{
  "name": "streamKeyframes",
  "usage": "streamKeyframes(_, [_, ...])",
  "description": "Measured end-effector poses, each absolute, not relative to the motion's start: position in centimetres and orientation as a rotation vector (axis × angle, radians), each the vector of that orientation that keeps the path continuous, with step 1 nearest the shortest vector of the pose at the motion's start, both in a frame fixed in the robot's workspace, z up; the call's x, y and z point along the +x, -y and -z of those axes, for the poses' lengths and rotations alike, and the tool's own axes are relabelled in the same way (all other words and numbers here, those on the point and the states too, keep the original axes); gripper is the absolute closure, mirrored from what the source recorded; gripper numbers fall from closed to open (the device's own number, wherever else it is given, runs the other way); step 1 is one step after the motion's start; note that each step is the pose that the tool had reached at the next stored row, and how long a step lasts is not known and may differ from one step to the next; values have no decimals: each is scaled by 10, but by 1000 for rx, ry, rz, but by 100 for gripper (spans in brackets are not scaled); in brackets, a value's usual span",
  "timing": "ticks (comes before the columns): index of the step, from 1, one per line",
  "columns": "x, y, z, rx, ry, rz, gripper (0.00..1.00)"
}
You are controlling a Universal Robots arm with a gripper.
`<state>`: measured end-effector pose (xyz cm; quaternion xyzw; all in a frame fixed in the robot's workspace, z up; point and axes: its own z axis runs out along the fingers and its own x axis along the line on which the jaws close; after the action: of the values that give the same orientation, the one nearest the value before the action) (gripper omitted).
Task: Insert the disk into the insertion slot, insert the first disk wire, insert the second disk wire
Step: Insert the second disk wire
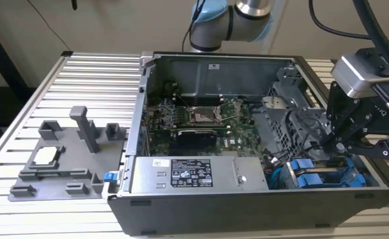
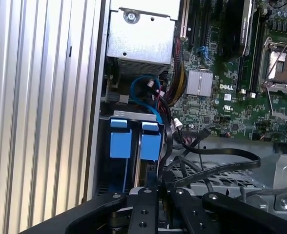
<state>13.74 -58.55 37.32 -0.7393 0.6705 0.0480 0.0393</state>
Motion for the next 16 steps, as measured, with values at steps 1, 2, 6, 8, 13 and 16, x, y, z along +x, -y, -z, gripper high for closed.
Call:
streamKeyframes(1, [138,586,-373,-2266,-2055,-147,84])
streamKeyframes(2, [138,586,-373,-2266,-2055,-147,84])
streamKeyframes(6, [138,586,-372,-2266,-2055,-147,84])
streamKeyframes(8, [138,586,-372,-2266,-2055,-146,84])
streamKeyframes(13, [138,586,-369,-2265,-2053,-143,84])
streamKeyframes(16, [138,586,-366,-2265,-2053,-143,84])
